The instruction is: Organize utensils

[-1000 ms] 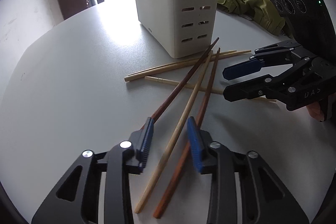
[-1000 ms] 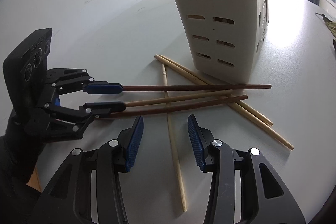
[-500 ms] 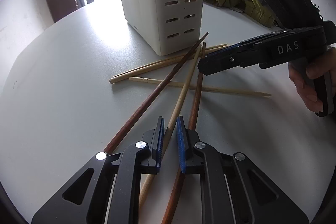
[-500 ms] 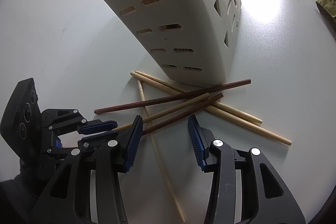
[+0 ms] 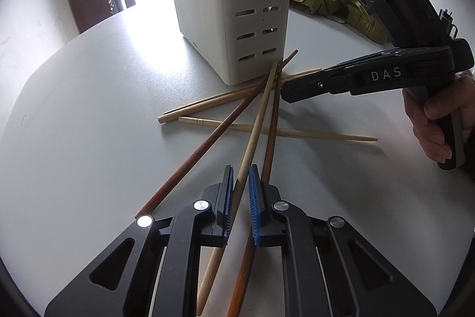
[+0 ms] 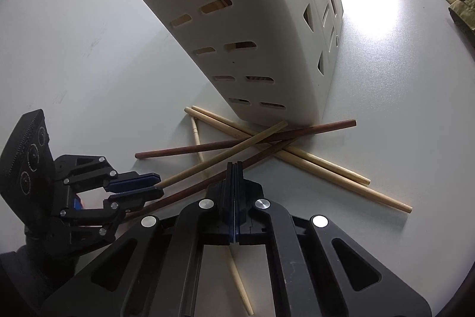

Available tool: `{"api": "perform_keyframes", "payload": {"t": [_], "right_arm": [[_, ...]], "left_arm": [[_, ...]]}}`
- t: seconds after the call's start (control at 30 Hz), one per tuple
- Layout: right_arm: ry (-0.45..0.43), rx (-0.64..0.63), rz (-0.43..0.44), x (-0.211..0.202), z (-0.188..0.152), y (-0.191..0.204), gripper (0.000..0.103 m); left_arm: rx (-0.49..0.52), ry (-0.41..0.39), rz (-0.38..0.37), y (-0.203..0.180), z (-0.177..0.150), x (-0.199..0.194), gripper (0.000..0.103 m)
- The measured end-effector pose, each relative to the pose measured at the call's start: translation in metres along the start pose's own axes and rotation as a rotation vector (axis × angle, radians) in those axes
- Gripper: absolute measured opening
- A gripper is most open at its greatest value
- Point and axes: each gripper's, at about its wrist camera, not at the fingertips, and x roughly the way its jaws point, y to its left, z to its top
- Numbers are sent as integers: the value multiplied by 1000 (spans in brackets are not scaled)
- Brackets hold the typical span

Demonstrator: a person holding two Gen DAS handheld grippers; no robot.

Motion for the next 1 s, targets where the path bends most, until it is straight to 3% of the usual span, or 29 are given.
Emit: {"api": "perform_keyframes", "payload": {"t": [0.13, 0.17, 0.2, 0.27, 0.33, 0.47, 0.63, 0.83, 1.0], "right_arm": [[36, 31, 14, 1, 1, -7, 2], [38, -15, 3, 0, 1, -3, 9], [18, -78, -17, -3, 2, 4, 26], [-31, -244, -95, -15, 0, 23, 45], [-37, -356, -139, -20, 1, 37, 45], [32, -448, -154, -7, 1, 50, 45], [52, -583, -14, -1, -15, 78, 45], [93, -800, 5, 11, -30, 111, 47], [219, -863, 40, 27, -12, 104, 47]], "left_arm": [[-1, -10, 1, 2, 0, -5, 10], [-3, -14, 2, 2, -1, -7, 10], [-5, -19, 1, 4, -1, -10, 10], [-9, -23, 4, 7, -3, -13, 10], [-15, -22, 6, 11, -5, -14, 11], [-32, -24, 11, 18, -7, -17, 11], [-57, -43, 23, 31, -12, -28, 11], [-83, -46, 19, 42, -16, -33, 7], [-82, -50, 9, 42, -16, -31, 7]]}}
